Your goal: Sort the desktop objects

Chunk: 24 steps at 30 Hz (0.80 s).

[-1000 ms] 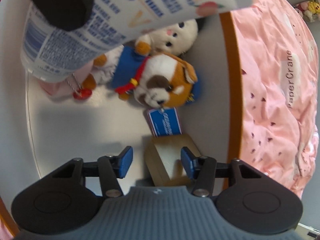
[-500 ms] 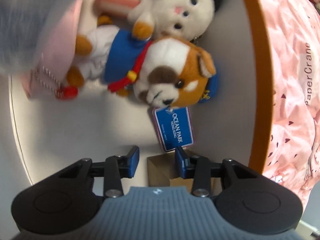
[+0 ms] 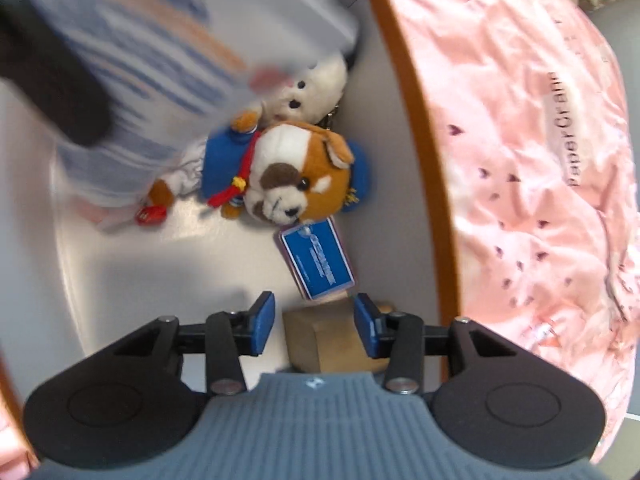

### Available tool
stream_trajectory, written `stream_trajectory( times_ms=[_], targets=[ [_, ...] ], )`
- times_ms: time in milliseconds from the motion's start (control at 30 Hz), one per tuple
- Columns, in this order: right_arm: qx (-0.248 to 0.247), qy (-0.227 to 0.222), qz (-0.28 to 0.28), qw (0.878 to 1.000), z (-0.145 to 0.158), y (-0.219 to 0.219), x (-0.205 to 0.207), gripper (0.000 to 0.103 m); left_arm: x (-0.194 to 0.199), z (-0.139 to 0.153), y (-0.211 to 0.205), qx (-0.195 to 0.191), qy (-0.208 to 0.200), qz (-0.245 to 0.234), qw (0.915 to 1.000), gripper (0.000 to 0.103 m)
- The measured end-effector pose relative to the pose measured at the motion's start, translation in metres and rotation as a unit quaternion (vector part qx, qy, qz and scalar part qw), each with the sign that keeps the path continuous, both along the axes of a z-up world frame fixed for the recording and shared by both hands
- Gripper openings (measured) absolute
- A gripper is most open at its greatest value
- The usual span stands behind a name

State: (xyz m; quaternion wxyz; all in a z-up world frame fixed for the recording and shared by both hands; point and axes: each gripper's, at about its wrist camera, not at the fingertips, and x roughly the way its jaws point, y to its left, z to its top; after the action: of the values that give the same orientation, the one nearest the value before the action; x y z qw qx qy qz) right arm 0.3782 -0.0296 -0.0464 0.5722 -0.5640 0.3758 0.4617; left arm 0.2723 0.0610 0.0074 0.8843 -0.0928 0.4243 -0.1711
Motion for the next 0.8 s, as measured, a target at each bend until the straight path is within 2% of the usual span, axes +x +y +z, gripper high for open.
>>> stream_trajectory(
  times_ms=[133,233,333,500,667,800],
  targets=[
    [0.011,-0.005,-0.009,1.000,0.022,-0.022,-0.008,0.046,0.010,-0.011,-0.017,-0.022,0.015,-0.012,0.9996,0.019],
    [0.014,-0.006,-0.016,1.000,0.027,-0.036,-0.020,0.046,0.017,-0.022,-0.027,-0.031,0.032,-0.007,0.9990,0.018],
    [0.013,-0.010,-0.017,1.000,0.029,-0.051,-0.030,0.046,0.029,-0.034,-0.036,-0.014,0.047,-0.004,0.9988,0.018],
    [0.015,-0.015,-0.029,0.999,0.015,-0.059,-0.035,0.046,0.062,-0.044,-0.043,0.019,0.075,-0.004,0.9970,0.018],
    [0.029,-0.028,-0.044,0.998,0.002,-0.054,-0.030,0.046,0.093,-0.050,-0.052,0.065,0.070,0.015,0.9953,0.018],
    [0.036,-0.028,-0.048,0.998,0.001,-0.052,-0.025,0.046,0.109,-0.058,-0.054,0.076,0.070,0.042,0.9937,0.017]
  ],
)
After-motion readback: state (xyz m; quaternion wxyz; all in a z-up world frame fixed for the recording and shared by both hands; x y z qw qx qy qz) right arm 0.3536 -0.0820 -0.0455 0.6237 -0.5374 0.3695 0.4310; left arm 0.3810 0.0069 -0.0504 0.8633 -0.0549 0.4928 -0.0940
